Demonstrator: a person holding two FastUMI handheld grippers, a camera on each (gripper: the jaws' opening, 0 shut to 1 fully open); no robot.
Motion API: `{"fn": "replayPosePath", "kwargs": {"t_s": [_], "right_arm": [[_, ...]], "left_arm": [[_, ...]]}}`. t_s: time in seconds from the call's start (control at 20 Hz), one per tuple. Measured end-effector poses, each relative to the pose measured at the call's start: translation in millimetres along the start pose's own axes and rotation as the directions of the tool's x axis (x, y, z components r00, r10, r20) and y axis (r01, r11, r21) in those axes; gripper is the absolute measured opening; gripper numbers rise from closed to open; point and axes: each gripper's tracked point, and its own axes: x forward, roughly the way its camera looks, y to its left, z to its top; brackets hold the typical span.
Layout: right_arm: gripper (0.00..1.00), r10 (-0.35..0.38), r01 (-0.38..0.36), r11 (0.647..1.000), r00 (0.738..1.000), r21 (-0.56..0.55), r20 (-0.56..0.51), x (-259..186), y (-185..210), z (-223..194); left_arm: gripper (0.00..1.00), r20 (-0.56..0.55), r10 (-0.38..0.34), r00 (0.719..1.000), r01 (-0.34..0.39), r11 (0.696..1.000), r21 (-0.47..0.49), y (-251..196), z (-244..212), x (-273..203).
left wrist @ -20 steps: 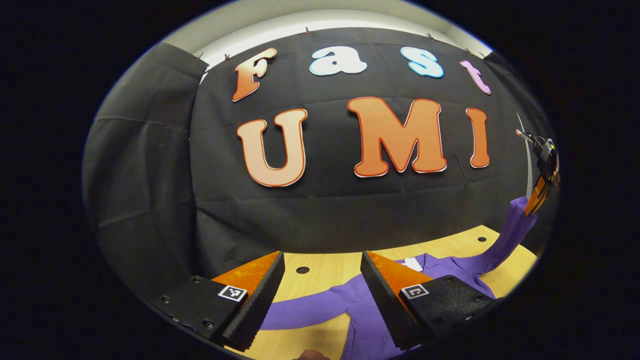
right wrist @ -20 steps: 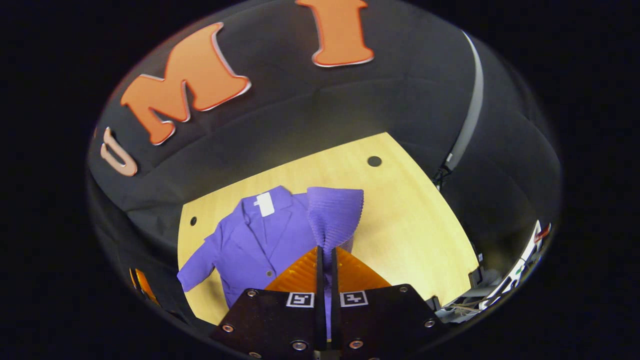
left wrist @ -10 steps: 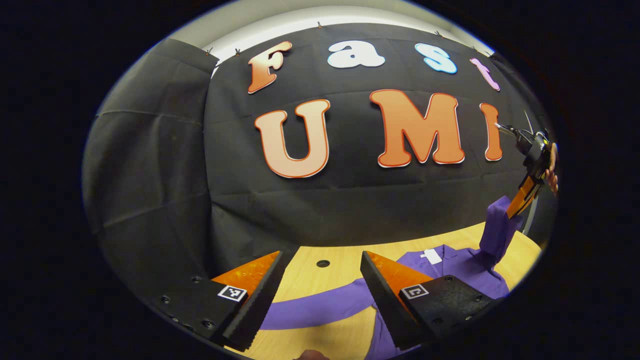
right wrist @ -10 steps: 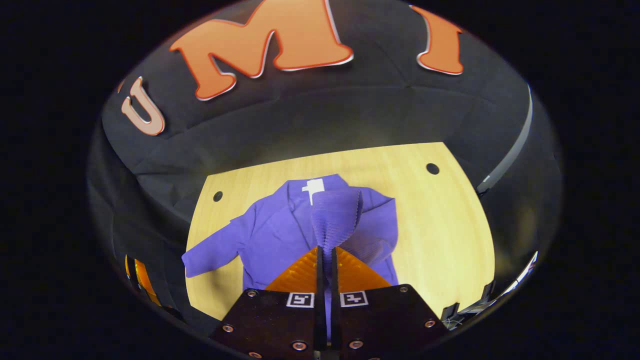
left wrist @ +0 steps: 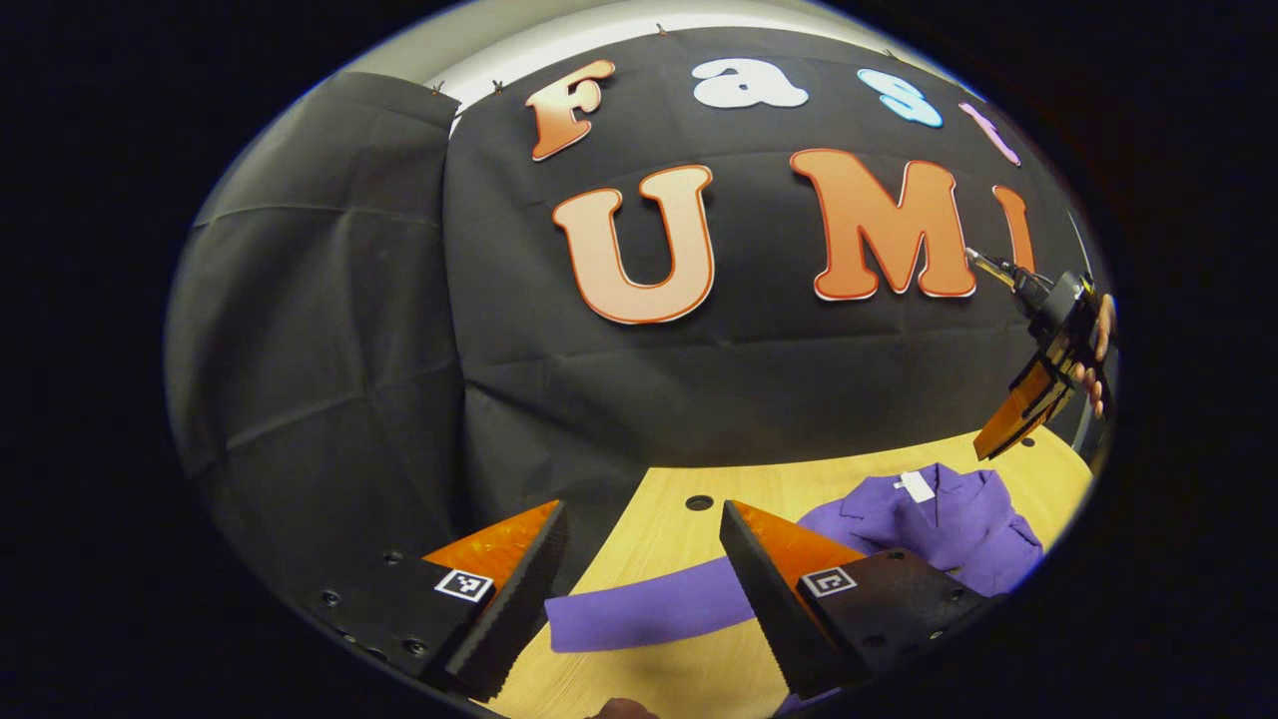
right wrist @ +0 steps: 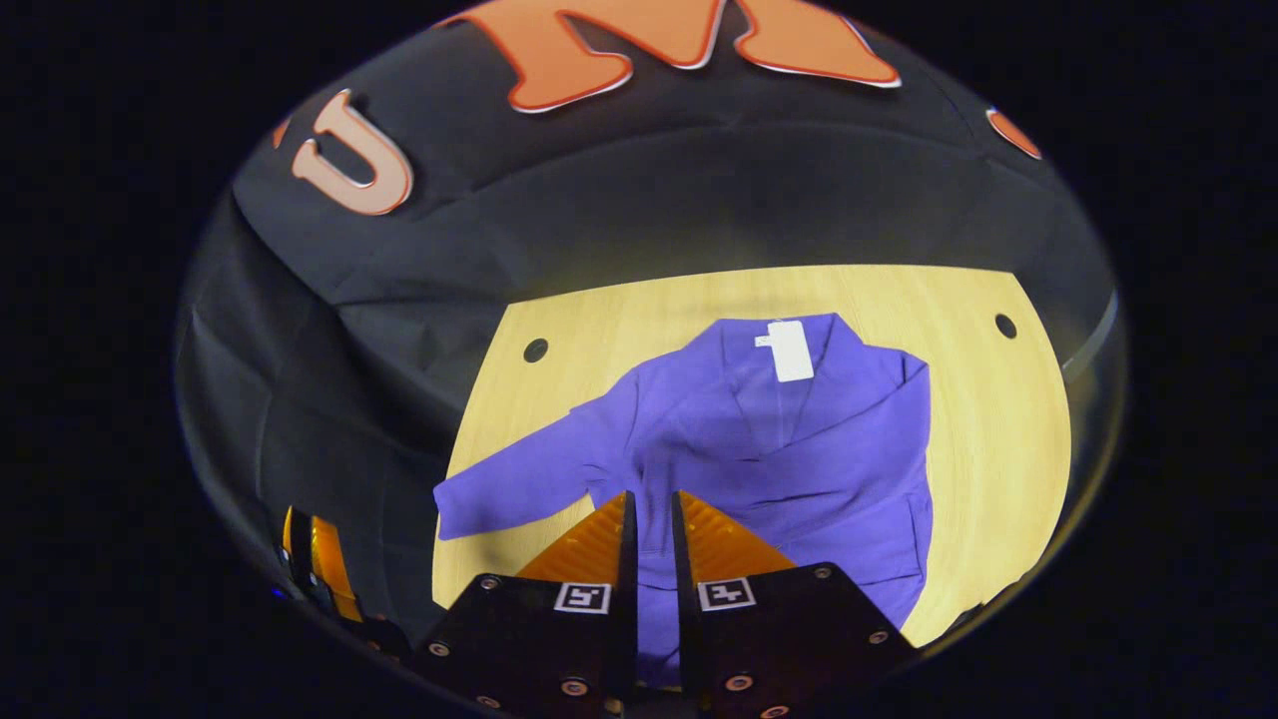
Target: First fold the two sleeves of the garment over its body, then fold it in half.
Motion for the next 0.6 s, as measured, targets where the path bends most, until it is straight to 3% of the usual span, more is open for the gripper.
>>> {"fn": "replayPosePath", "kwargs": {"t_s": [0.15, 0.25, 0.3, 0.35, 0.4, 0.45, 0.5, 0.6], "right_arm": [[0.26, 0.012, -0.011, 1.000, 0.998, -0.013, 0.066, -10.3, 0.7, 14.1], [0.39, 0.007, -0.004, 1.000, 0.990, -0.024, 0.141, -26.0, -8.0, 31.2], [0.60, -0.001, 0.006, 1.000, 0.985, -0.029, 0.174, -31.9, -14.6, 37.8], [0.56, -0.010, 0.018, 0.999, 0.978, -0.037, 0.206, -40.3, -19.5, 40.9], [0.64, -0.023, 0.035, 0.998, 0.970, -0.044, 0.242, -50.2, -26.3, 47.3], [0.60, -0.038, 0.054, 0.997, 0.960, -0.051, 0.276, -62.8, -31.8, 51.9], [0.78, -0.053, 0.075, 0.996, 0.948, -0.056, 0.313, -74.1, -37.2, 58.2], [0.87, -0.085, 0.117, 0.991, 0.921, -0.063, 0.380, -97.0, -49.4, 62.9]], "left_arm": [[0.96, -0.026, 0.017, 1.000, -0.017, 1.000, 0.013, 10.0, -8.8, 11.4], [0.96, -0.052, 0.021, 0.998, -0.021, 1.000, 0.008, 16.3, -11.3, 20.7], [0.95, -0.069, 0.018, 0.997, -0.018, 1.000, 0.000, 18.1, -13.5, 27.2], [0.96, -0.091, 0.021, 0.996, -0.022, 1.000, -0.006, 21.3, -17.3, 31.7], [0.96, -0.117, 0.017, 0.993, -0.018, 1.000, -0.013, 23.6, -21.4, 37.0], [0.96, -0.141, 0.016, 0.990, -0.019, 1.000, -0.019, 26.9, -25.0, 41.9], [0.96, -0.168, 0.011, 0.986, -0.016, 1.000, -0.027, 29.0, -27.9, 47.5], [1.00, -0.229, 0.002, 0.973, -0.013, 0.999, -0.047, 32.3, -40.6, 61.2]]}}
